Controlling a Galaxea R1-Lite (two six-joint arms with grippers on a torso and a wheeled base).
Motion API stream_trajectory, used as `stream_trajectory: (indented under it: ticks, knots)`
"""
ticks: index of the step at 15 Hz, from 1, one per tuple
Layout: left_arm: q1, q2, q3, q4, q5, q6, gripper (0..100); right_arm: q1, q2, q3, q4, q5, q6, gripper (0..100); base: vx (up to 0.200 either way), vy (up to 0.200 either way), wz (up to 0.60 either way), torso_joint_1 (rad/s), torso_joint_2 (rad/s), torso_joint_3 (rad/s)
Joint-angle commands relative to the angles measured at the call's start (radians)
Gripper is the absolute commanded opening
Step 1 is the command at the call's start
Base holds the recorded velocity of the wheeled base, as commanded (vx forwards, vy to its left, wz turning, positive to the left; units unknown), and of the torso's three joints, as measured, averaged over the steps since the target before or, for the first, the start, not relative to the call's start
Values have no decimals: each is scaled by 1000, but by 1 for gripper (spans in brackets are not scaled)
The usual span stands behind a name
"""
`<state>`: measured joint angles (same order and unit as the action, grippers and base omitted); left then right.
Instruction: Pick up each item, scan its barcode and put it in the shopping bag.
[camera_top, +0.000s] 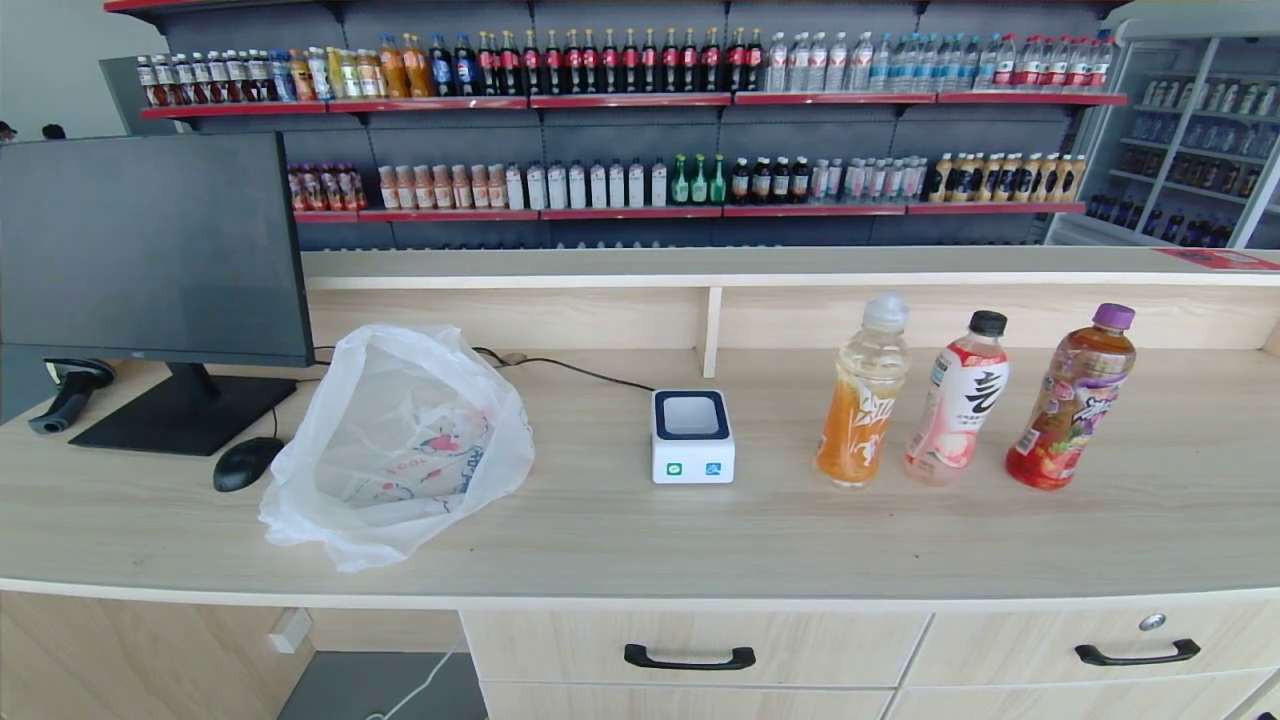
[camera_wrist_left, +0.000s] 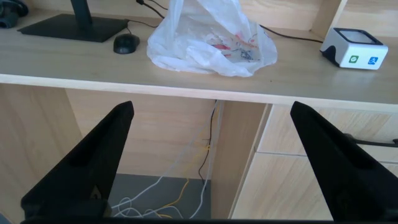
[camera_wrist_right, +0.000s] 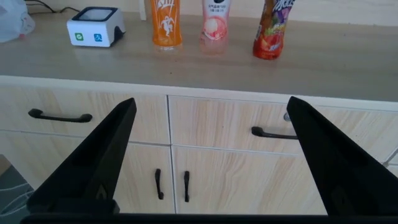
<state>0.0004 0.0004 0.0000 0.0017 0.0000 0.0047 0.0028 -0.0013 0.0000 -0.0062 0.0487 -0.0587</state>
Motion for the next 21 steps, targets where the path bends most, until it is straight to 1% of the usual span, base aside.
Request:
stream_trajectory:
  ticks: [1,2,3,4,5,6,7,8,11,12,13,14,15,17,18,19,20,21]
  knots:
    - [1,0,0,0,0,0,100,0,1,-8,-15,6,5,100,0,0,0,0,0,0]
    - [0,0,0,0,0,0,100,11,26,-63,-48,22,28,100,0,0,0,0,0,0]
    - [0,0,0,0,0,0,100,33,187,-204,-87,28,82,100,0,0,0,0,0,0]
    - [0,1,0,0,0,0,100,33,242,-252,-109,28,88,100,0,0,0,0,0,0]
    - [0,0,0,0,0,0,100,33,360,-334,-163,28,86,100,0,0,0,0,0,0]
    - [1,0,0,0,0,0,100,37,512,-426,-216,31,50,100,0,0,0,0,0,0]
    - [0,1,0,0,0,0,100,37,623,-479,-255,31,0,100,0,0,0,0,0,0]
    - [1,0,0,0,0,0,100,39,758,-523,-347,33,-46,100,0,0,0,0,0,0]
    - [0,0,0,0,0,0,100,89,1001,-574,-600,56,-187,100,0,0,0,0,0,0]
    - [0,0,0,0,0,0,100,109,1078,-588,-680,79,-210,100,0,0,0,0,0,0]
    - [0,0,0,0,0,0,100,161,1124,-571,-750,92,-205,100,0,0,0,0,0,0]
    - [1,0,0,0,0,0,100,214,1152,-523,-825,91,-190,100,0,0,0,0,0,0]
    - [0,0,0,0,0,0,100,243,1196,-482,-903,91,-187,100,0,0,0,0,0,0]
    - [0,1,0,0,0,0,100,244,1308,-466,-1063,91,-188,100,0,0,0,0,0,0]
    - [1,0,0,0,0,0,100,243,1347,-469,-1115,85,-182,100,0,0,0,0,0,0]
    - [1,0,0,0,0,0,100,232,1445,-468,-1218,36,-135,100,0,0,0,0,0,0]
    - [0,0,0,0,0,0,100,230,1497,-446,-1276,-4,-87,100,0,0,0,0,0,0]
    - [0,0,0,0,0,0,100,227,1554,-466,-1331,-15,-70,100,0,0,0,0,0,0]
